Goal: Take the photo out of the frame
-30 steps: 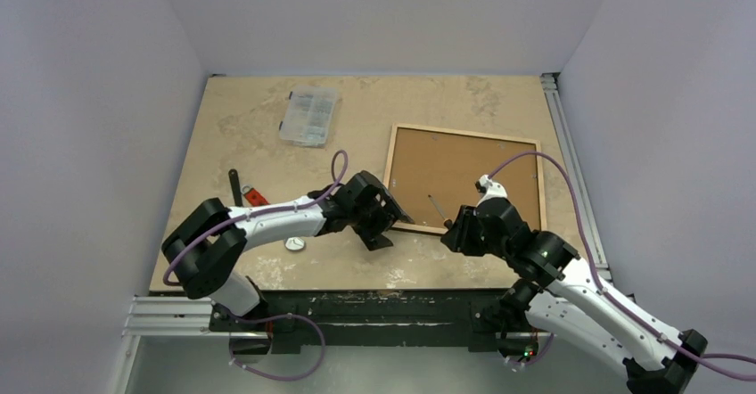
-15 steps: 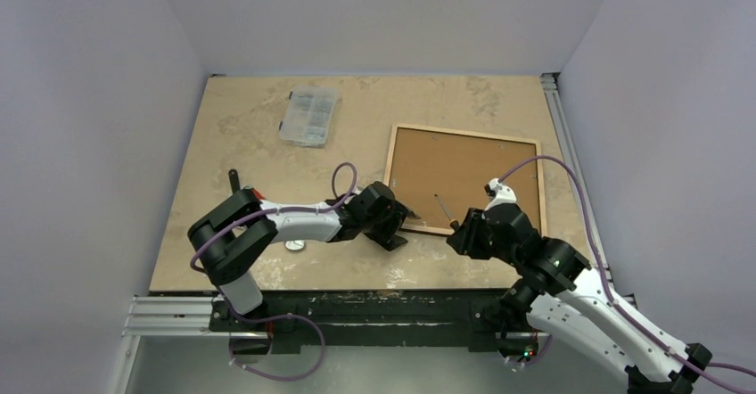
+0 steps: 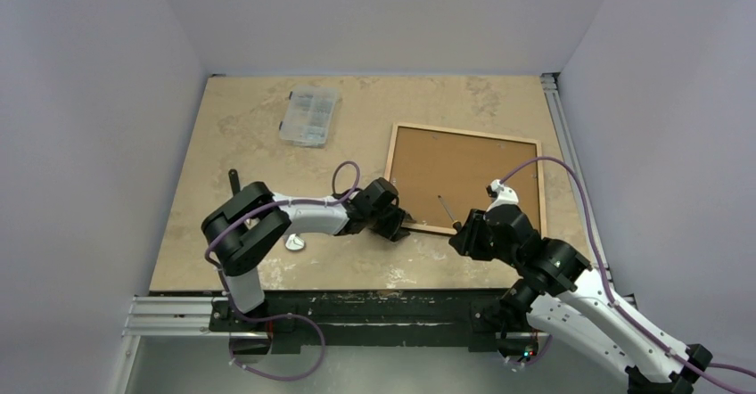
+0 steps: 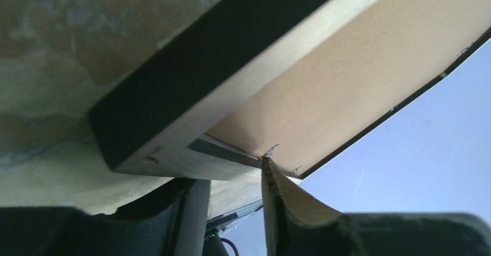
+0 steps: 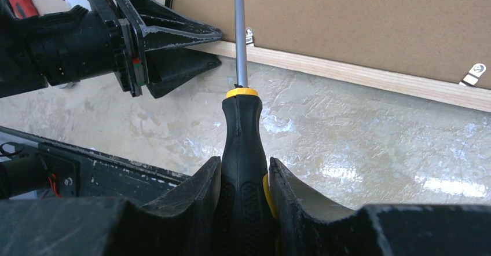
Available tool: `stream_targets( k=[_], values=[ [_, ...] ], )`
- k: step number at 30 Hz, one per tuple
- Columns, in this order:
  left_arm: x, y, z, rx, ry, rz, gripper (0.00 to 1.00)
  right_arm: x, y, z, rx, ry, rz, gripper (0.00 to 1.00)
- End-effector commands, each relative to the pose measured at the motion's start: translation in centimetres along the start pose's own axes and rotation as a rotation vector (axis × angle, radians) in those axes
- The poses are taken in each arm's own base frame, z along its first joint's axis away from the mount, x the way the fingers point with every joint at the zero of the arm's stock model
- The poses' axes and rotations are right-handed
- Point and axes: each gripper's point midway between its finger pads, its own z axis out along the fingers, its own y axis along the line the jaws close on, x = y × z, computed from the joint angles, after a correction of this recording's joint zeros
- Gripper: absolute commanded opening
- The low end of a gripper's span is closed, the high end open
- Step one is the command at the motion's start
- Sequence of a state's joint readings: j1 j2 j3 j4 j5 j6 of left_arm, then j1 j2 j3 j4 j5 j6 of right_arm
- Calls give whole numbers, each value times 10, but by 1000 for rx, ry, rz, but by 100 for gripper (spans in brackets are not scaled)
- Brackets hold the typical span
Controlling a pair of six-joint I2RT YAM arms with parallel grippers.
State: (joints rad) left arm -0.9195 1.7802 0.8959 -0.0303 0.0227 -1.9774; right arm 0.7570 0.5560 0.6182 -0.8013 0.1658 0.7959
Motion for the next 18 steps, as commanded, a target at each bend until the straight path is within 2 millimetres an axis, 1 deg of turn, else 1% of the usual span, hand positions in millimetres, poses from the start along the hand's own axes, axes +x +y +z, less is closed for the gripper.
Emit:
stream_targets(
  k=[1,4,7,8,10,16,18],
  values=[
    [-32,17,14,-79,-85,27,30,-8,2,1,2,-36,25,0],
    [-48,17,14,-101,-113,75,19,-8,2,2,5,-34,24,0],
    [-66,12,9,-142,-143,161,13,-7,2,4,8,-29,23,0],
    [-71,9,7,-149,-150,194,11,-6,2,4,12,-25,20,0],
    [-81,-2,4,-154,-161,252,1,-6,1,5,15,-22,20,0],
    [-109,-14,0,-221,-162,432,0,-5,1,8,20,-17,19,0],
    [-113,-21,0,-221,-138,502,0,-4,0,8,21,-16,19,0]
  ],
)
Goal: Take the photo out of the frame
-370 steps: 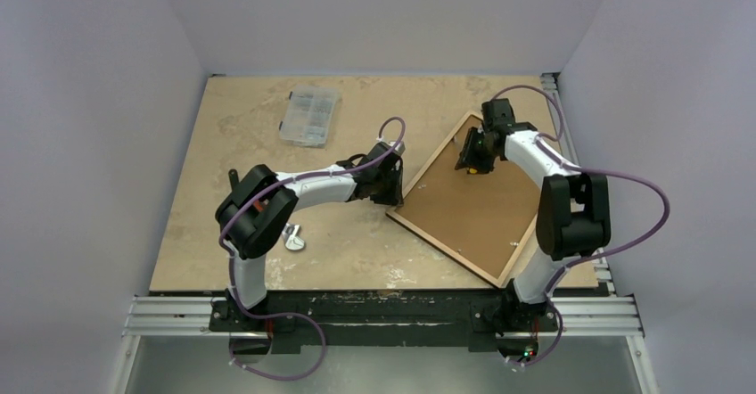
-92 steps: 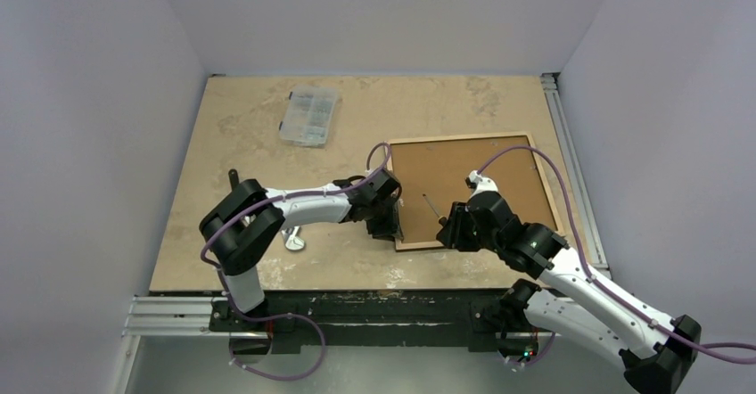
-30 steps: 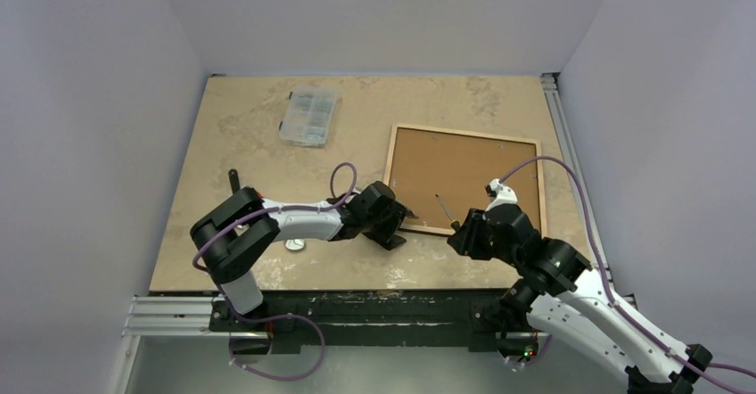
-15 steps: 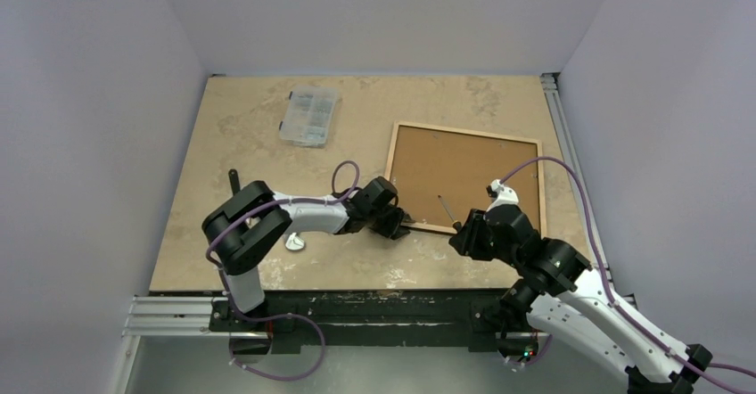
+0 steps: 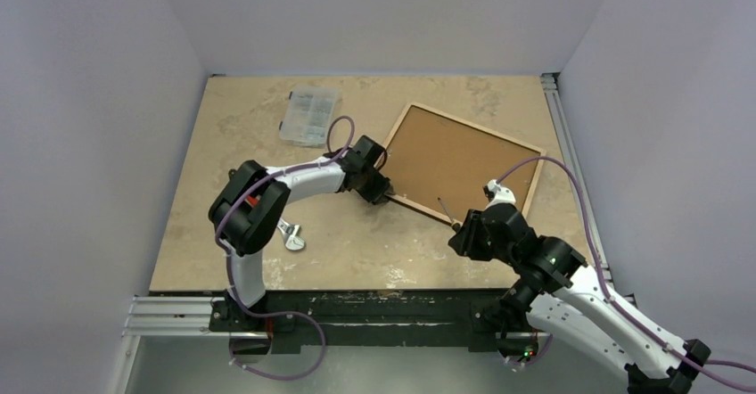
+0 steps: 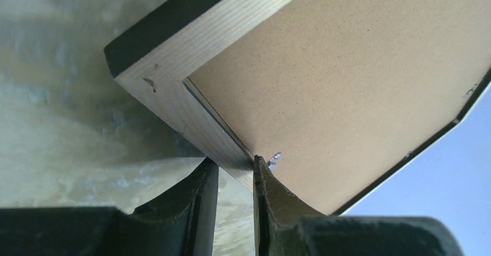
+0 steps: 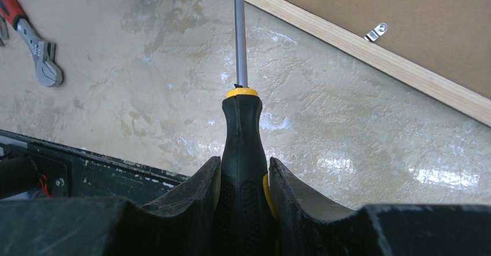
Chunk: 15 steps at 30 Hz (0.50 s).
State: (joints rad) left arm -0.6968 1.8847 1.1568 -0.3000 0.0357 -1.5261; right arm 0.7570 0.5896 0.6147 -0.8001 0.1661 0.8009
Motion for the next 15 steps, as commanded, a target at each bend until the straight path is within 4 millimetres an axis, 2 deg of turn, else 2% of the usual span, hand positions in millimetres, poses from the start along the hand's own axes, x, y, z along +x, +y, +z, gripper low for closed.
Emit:
stream_targets(
  k=[1,9,15],
  values=[
    [-26,25,0,-125,-12,281,0,-8,3,3,-2,-38,20,0],
    [-74,-3,-10,-113,-82,595,0,-7,2,5,6,-32,21,0],
    [-91,-19,-6,-99,-53,697,0,-6,1,7,14,-25,17,0]
  ],
)
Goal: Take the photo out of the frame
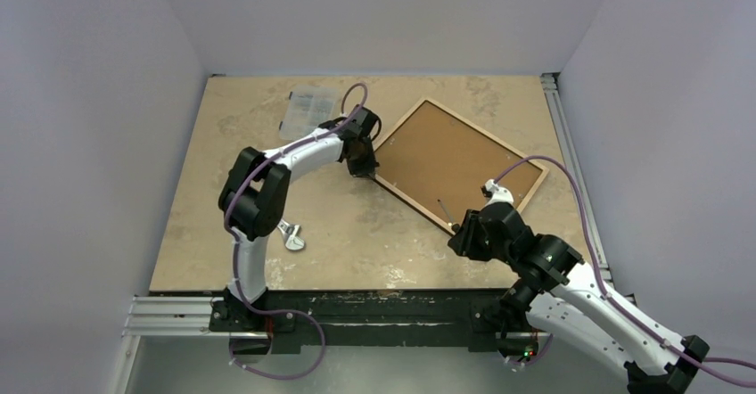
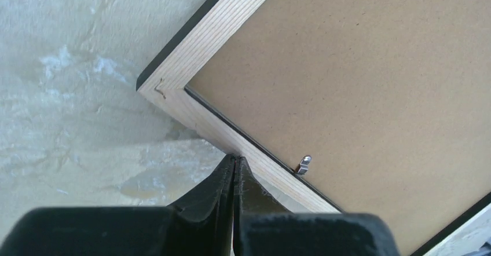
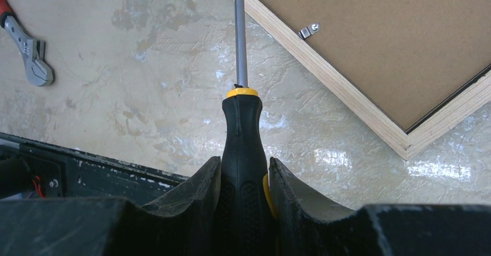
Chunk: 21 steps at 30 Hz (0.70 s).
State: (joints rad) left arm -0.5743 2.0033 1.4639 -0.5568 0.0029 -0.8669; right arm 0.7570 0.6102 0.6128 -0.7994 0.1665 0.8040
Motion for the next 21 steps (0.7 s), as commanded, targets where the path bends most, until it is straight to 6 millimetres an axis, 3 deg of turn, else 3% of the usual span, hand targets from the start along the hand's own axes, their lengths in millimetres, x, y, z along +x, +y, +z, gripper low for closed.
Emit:
stream_targets(
  k=[1,7,11,16,21],
  values=[
    [-21,-3,4,19,7,155,0,-8,2,4,1,-39,17,0],
    [-14,-23,-4,160,66,74,3,-8,3,5,5,-35,17,0],
    [-8,-38,-27,318,11,-54,39,-8,4,6,-4,-34,19,0],
    [14,-47,-39,431,71,-215,69,-6,5,9,-7,-26,17,0],
    [53,-48,-31,377,196,-502,70,-6,5,9,-6,-27,15,0]
  ],
)
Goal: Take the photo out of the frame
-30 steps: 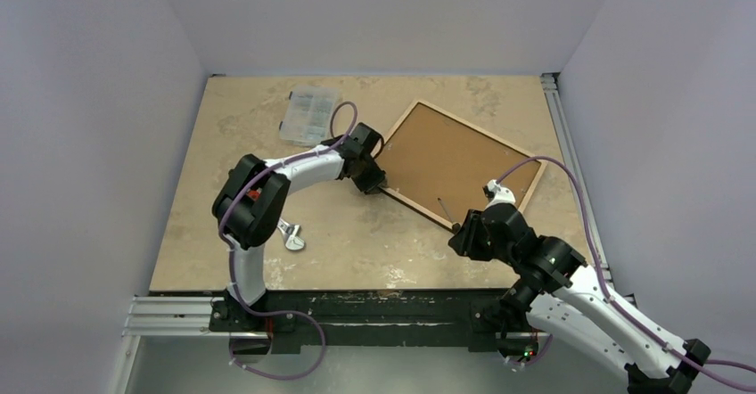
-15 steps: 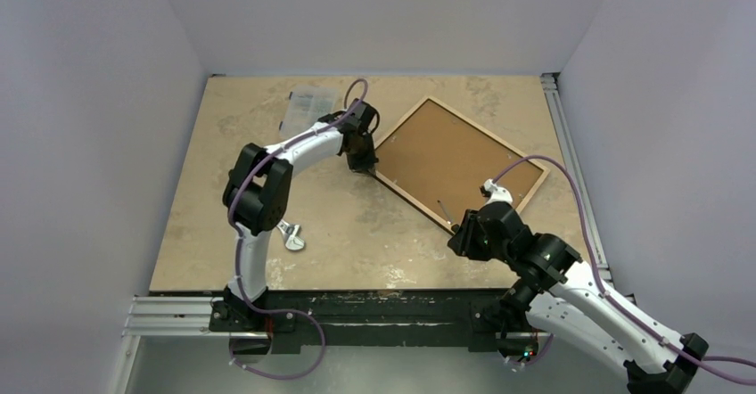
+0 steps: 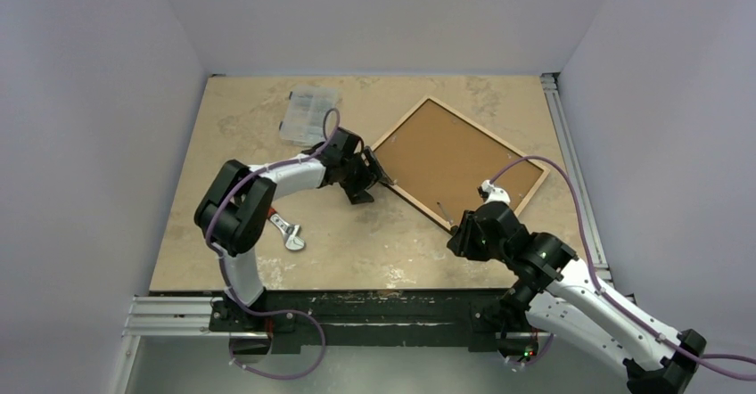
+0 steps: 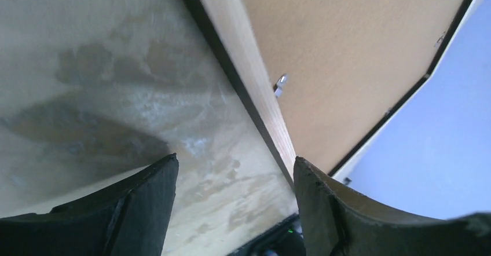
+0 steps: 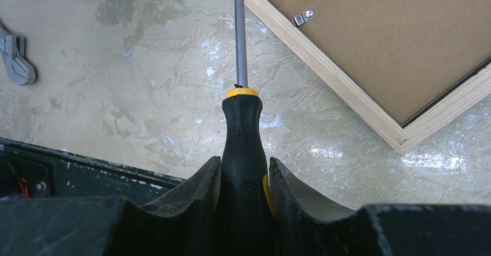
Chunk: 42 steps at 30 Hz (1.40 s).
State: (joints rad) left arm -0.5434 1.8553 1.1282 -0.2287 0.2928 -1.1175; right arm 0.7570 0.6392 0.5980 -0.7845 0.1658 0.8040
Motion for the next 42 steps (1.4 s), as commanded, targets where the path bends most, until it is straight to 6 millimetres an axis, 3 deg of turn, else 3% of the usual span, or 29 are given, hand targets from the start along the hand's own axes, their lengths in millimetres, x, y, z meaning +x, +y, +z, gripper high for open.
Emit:
stream_targets(
  k=[1,5,10,13,20,28,32,37,41,42],
  values=[
    [29,-37,-2,116,52,-300,68,-11,8,2,-27,-47,21,0],
    [72,-48,16,90,106,-441,60,-13,7,0,-22,-56,19,0],
    [95,-77,40,132,130,-473,54,-13,6,-2,-20,-63,19,0],
    [101,-71,47,61,86,-471,53,-15,4,-4,-14,-71,19,0],
    [89,-50,54,-88,-51,-419,50,-15,4,-5,-21,-76,25,0],
    [91,-29,73,-187,-59,-388,35,-17,3,-8,-16,-86,28,0],
    [88,-16,75,-260,-75,-307,32,-17,2,-8,-15,-89,31,0],
    [86,-10,77,-291,-58,-197,20,-15,1,-9,-13,-83,34,0],
    [74,0,73,-326,-43,-75,0,-14,1,-8,-13,-81,36,0],
    [70,0,71,-319,-43,-40,0,-14,1,-8,-14,-79,35,0]
  ],
)
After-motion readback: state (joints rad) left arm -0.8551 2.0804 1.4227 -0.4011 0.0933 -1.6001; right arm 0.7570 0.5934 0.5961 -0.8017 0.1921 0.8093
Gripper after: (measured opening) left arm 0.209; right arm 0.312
